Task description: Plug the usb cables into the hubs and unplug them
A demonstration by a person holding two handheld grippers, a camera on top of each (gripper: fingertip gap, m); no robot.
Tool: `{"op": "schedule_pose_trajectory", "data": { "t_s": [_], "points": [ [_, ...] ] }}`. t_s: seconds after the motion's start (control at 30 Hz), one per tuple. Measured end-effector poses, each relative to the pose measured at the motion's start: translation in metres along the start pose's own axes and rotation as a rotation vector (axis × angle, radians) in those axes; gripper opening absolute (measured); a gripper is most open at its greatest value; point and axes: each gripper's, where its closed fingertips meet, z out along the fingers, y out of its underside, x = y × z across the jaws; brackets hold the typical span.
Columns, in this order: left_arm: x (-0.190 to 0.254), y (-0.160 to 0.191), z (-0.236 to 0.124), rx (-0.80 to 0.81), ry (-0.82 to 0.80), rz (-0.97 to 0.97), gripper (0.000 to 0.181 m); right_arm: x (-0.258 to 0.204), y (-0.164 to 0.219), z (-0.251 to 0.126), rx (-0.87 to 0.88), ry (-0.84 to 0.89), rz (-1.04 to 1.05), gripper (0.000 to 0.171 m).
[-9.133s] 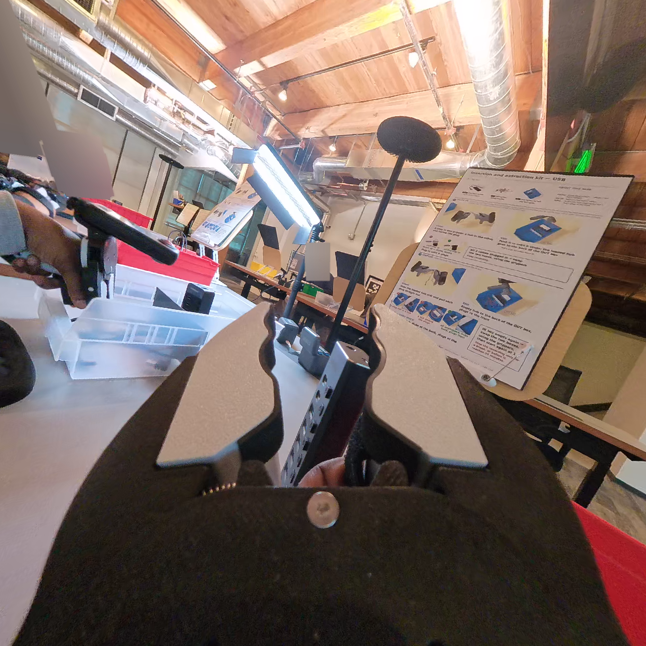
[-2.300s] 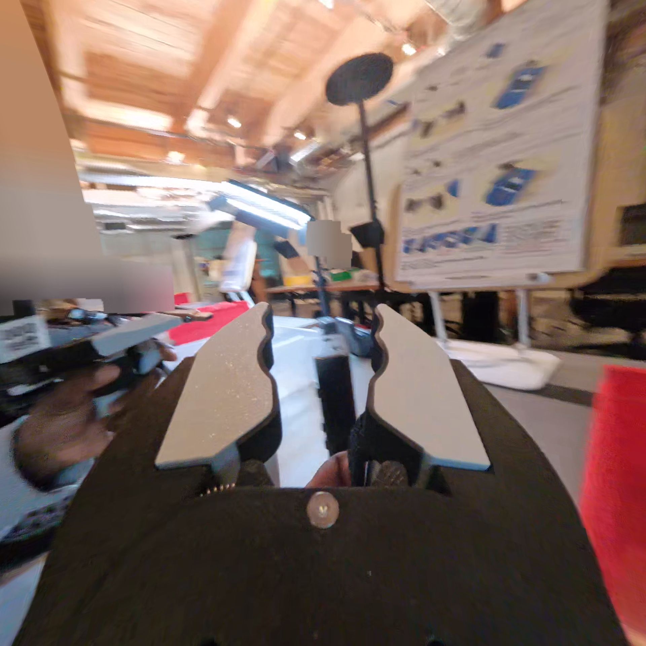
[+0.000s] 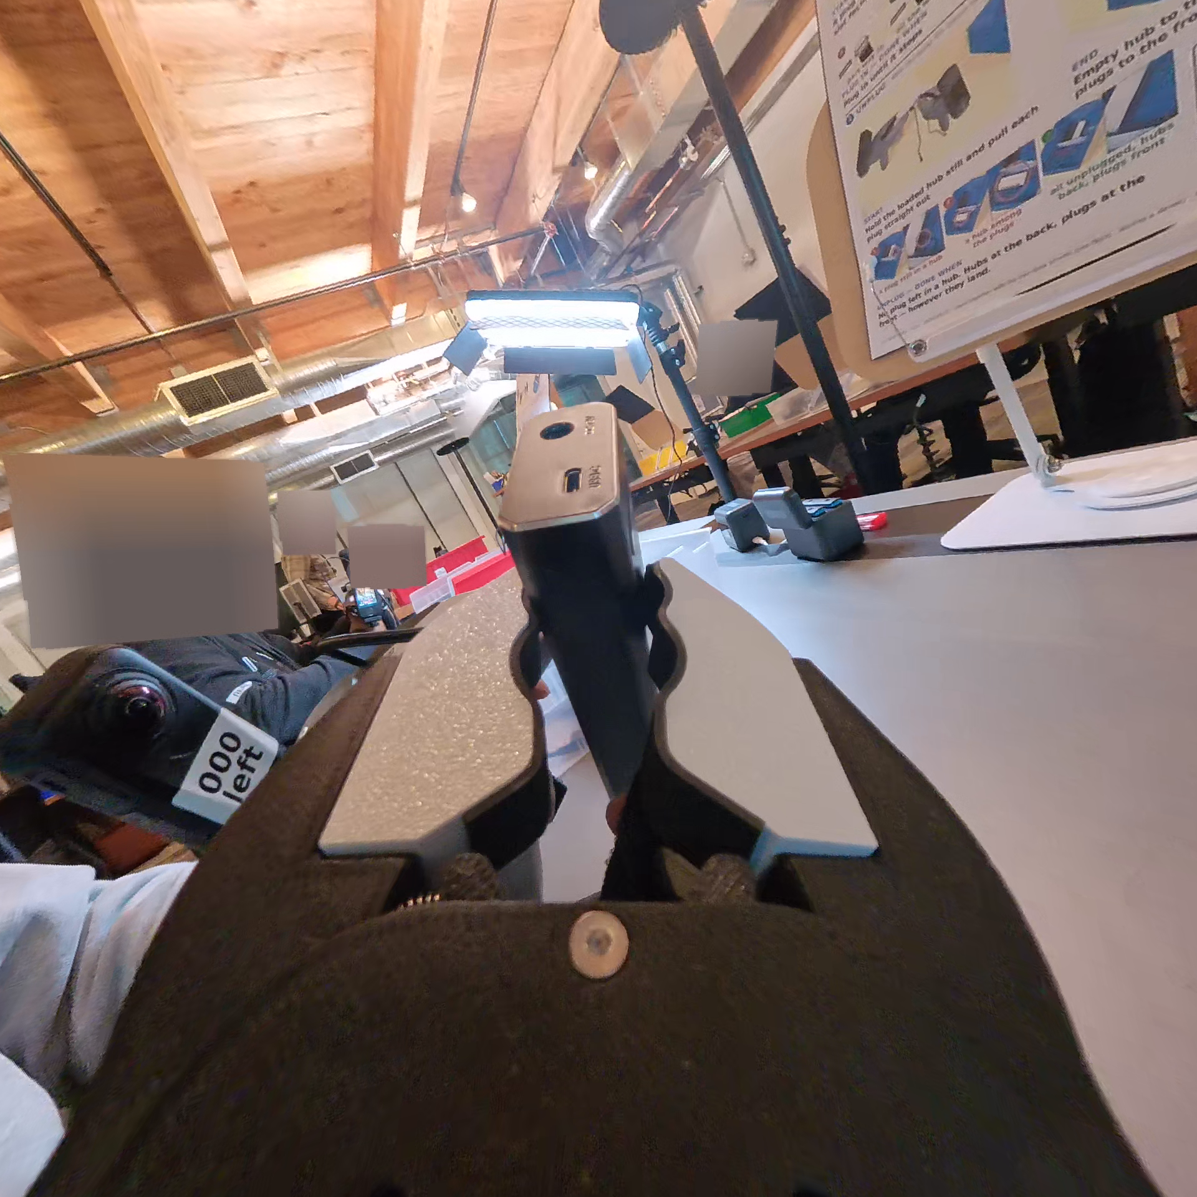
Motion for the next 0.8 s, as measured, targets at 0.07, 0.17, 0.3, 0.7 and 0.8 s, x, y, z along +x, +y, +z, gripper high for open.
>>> {"op": "schedule_pose_trajectory", "data": {
  "t_s": [0.07,0.17,0.3,0.7,0.8],
  "points": [
    [0.000,0.000,0.000,0.002,0.007,-0.006,0.018,0.000,0.001,0.000,-0.012,0.002,-0.016,0.030],
    [-0.001,0.004,0.002,-0.019,0.031,-0.095,0.028,0.003,0.001,0.005,-0.045,0.032,-0.047,0.029],
    [0.015,0.031,0.006,-0.167,0.182,-0.308,0.053,0.029,-0.002,0.001,-0.129,0.154,-0.089,0.028],
    [0.012,0.070,0.002,-0.322,0.243,-0.665,0.045,0.063,-0.007,-0.012,-0.199,0.341,-0.327,0.028],
    [0.011,0.089,-0.001,-0.432,0.234,-0.746,0.044,0.073,-0.004,-0.014,-0.229,0.413,-0.409,0.028]
  ]
}}
